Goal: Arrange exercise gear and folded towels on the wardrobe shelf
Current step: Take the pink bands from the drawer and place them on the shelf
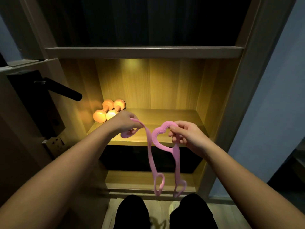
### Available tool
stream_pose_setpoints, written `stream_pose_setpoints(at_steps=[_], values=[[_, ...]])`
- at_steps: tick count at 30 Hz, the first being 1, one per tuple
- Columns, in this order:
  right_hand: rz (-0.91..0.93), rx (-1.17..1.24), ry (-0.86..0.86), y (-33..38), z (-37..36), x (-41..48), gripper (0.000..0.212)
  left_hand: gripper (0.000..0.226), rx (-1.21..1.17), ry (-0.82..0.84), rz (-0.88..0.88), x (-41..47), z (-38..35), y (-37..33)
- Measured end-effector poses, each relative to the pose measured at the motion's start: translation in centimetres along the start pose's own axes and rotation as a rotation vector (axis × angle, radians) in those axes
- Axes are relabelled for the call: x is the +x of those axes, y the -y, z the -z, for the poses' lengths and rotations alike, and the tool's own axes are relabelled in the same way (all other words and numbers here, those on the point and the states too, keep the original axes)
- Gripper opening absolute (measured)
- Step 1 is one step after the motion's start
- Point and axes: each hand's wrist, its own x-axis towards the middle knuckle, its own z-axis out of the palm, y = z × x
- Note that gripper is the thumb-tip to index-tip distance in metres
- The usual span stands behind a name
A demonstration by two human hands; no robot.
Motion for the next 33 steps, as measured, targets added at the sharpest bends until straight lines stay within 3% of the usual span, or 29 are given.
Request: stream_pose_setpoints(at_steps=[2, 5, 8, 11, 14, 18, 23, 28, 33], values=[[0.006, 0.037, 0.011, 0.0, -0.2, -0.1, 0.022, 0.024, -0.053, -0.034, -0.007, 0.0, -0.3, -0.3], [0.016, 0.037, 0.028, 0.2, -0.3, 0.0, 0.026, 0.027, 0.169, -0.105, -0.008, 0.1, -0.4, -0.8], [0.027, -0.017, 0.050, 0.4, -0.3, 0.0, 0.029, 0.013, 0.090, 0.121, 0.028, 0.1, 0.3, -1.3], [0.035, 0.010, 0.059, 0.3, -0.4, 0.1, 0.028, 0.012, -0.101, 0.302, -0.002, -0.3, 0.7, -1.1], [0.058, 0.055, 0.070, 0.2, -0.6, 0.2, 0.027, 0.020, -0.226, 0.232, -0.116, -0.3, 0.2, -0.7], [0.113, -0.093, 0.067, 0.2, -1.1, 0.3, 0.024, 0.027, -0.110, 0.088, -0.145, -0.1, -0.4, -0.8], [0.093, -0.105, 0.112, 0.2, -2.2, 0.7, 0.017, 0.014, -0.135, 0.238, -0.056, -0.1, 0.1, -1.1], [0.204, -0.249, -0.033, -0.3, -2.8, 1.5, 0.006, 0.011, -0.248, 0.097, -0.113, 0.0, -0.3, -0.8], [0.174, -0.136, -0.115, -1.1, -3.4, 2.7, 0.006, 0.014, -0.289, 0.038, -0.142, -0.2, -0.8, -0.7]])
